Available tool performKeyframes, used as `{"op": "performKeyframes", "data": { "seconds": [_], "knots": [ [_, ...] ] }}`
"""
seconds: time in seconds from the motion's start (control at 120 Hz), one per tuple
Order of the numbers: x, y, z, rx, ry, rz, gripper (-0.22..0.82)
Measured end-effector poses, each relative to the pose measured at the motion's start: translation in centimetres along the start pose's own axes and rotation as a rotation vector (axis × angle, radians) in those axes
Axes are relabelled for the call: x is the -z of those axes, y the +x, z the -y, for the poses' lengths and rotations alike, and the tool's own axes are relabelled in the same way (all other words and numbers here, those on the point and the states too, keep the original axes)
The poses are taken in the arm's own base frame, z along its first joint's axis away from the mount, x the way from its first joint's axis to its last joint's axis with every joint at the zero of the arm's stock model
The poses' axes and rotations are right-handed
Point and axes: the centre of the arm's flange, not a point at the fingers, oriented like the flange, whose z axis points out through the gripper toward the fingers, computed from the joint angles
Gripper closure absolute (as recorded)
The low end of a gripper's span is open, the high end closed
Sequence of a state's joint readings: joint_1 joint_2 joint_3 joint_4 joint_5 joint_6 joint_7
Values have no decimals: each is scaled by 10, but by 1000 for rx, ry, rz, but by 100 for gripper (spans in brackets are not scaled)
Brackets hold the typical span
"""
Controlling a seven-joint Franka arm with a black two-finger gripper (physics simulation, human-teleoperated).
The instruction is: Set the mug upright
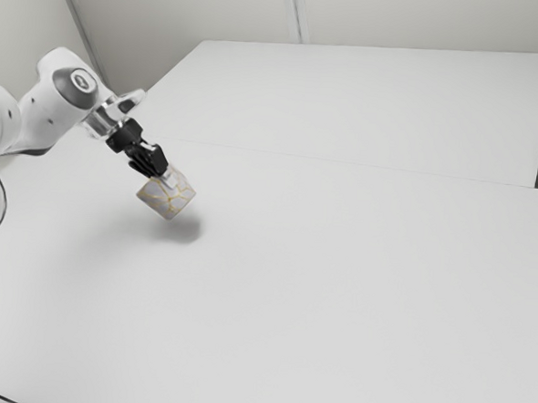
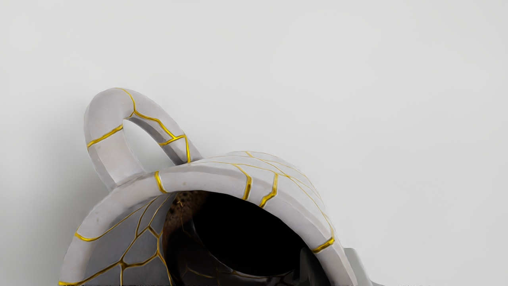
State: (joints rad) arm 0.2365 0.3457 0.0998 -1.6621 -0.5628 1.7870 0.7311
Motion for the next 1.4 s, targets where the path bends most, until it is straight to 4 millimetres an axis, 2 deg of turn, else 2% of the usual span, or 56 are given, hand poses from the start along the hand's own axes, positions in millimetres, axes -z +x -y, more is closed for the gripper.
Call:
{"op": "performKeyframes", "data": {
  "seconds": [0.133, 0.233, 0.45, 0.608, 0.942, 1.4],
  "knots": [
    [-16, 13, -45, 2, 225, 58, 79],
    [-31, 20, -68, 16, 349, 57, 79],
    [-52, 3, -105, 93, 502, 13, 79],
    [-65, -11, -113, 182, 549, -13, 79],
    [-94, -40, -115, 381, 581, -22, 79],
    [-123, -52, -133, 504, 643, -24, 79]
  ]
}}
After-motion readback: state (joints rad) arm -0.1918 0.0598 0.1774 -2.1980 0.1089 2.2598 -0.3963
